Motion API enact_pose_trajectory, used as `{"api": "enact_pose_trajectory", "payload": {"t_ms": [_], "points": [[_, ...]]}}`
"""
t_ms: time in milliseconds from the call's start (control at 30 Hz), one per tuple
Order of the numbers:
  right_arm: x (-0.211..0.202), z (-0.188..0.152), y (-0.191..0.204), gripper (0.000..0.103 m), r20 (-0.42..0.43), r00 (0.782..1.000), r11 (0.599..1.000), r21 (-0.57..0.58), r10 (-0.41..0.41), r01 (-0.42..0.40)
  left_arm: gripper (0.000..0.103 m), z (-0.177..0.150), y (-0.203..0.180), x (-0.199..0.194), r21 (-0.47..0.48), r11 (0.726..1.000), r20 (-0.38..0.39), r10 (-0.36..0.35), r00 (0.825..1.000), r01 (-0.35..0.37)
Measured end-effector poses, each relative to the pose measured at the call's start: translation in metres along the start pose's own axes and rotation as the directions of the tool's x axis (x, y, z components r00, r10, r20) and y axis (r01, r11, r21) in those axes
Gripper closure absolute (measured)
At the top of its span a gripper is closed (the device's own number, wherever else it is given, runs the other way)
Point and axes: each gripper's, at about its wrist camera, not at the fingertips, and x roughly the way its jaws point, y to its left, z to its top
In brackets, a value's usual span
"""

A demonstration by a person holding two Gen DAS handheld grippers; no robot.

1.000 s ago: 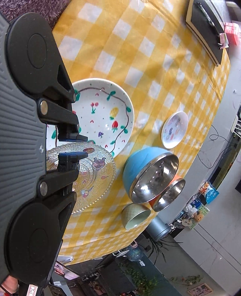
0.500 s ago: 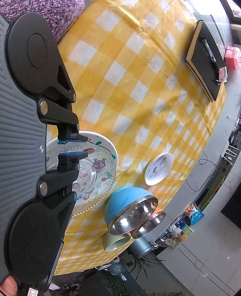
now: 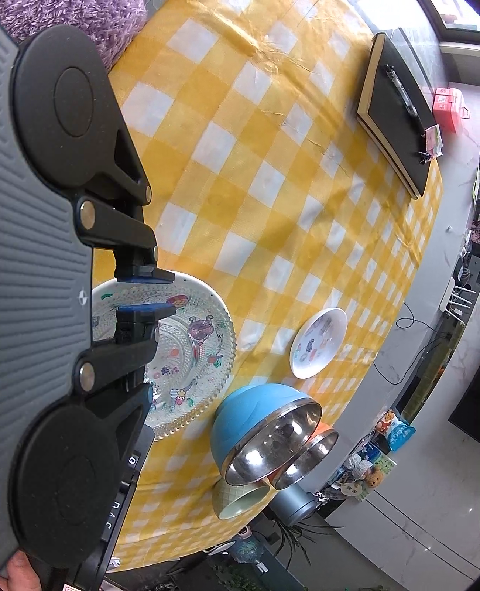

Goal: Organize plates and bowls
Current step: 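Lower the glass plate onto the Fruity plate and open the left gripper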

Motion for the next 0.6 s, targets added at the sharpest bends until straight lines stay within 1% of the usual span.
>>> {"api": "enact_pose_trajectory", "payload": {"t_ms": [133,267,400,467,600], "points": [[0.000,-0.003,0.010,0.094,0.017,0.999,0.998,-0.060,-0.029,0.030,0.090,0.001,-0.006,0.000,0.045,0.998,0.005,0.042,0.999,-0.042],[0.003,-0.006,0.021,0.095,0.025,0.995,0.985,-0.139,-0.099,0.102,0.091,0.000,-0.009,0.001,0.067,0.996,0.002,0.051,0.999,-0.051],[0.004,-0.007,0.026,0.095,0.034,0.993,0.979,-0.164,-0.116,0.120,0.091,0.000,-0.012,0.003,0.087,0.993,0.003,0.075,0.997,-0.075],[0.003,-0.007,0.026,0.096,0.038,0.993,0.978,-0.170,-0.115,0.119,0.091,0.000,-0.014,0.004,0.108,0.989,0.002,0.099,0.995,-0.099],[0.004,-0.009,0.030,0.096,0.048,0.991,0.973,-0.188,-0.124,0.131,0.091,-0.002,-0.019,0.004,0.151,0.980,0.022,0.125,0.992,-0.127]]}}
